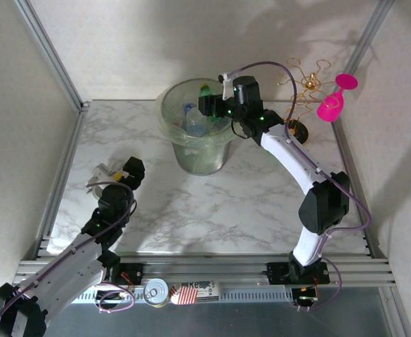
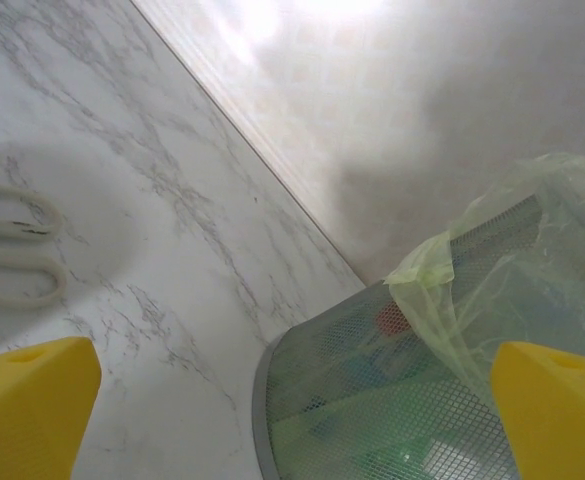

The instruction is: Put the plastic bottles in the bin

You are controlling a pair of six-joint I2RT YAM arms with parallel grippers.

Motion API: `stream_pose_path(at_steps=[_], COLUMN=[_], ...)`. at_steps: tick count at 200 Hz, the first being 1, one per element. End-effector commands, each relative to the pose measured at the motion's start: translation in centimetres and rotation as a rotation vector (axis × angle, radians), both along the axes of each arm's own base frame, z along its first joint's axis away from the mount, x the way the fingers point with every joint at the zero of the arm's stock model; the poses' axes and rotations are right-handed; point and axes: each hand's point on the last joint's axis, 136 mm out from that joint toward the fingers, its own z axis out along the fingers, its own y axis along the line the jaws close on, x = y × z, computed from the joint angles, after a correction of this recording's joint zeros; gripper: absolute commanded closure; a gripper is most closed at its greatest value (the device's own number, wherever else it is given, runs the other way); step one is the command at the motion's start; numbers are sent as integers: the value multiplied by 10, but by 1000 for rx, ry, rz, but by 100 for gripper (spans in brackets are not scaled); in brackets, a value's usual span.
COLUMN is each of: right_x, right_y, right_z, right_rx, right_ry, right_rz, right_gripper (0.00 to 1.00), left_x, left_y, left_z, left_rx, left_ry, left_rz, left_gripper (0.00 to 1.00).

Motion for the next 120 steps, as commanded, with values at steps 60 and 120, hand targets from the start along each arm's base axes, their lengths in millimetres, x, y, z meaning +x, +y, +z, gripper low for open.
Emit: stream_pose_path(at_steps=[60, 120], right_x=[-14, -42], right_y=[-27, -96], right_z=[54, 40], right_rx=[13, -22], right_ry=[-152, -201], right_rz=[-99, -317], right_gripper=[3, 1], left_x=[6, 18], left_y=[-14, -44], left_z=[12, 25], left_rx=[58, 60], left_ry=[-26, -71], left_rz=[-86, -224], left_gripper=[0, 1])
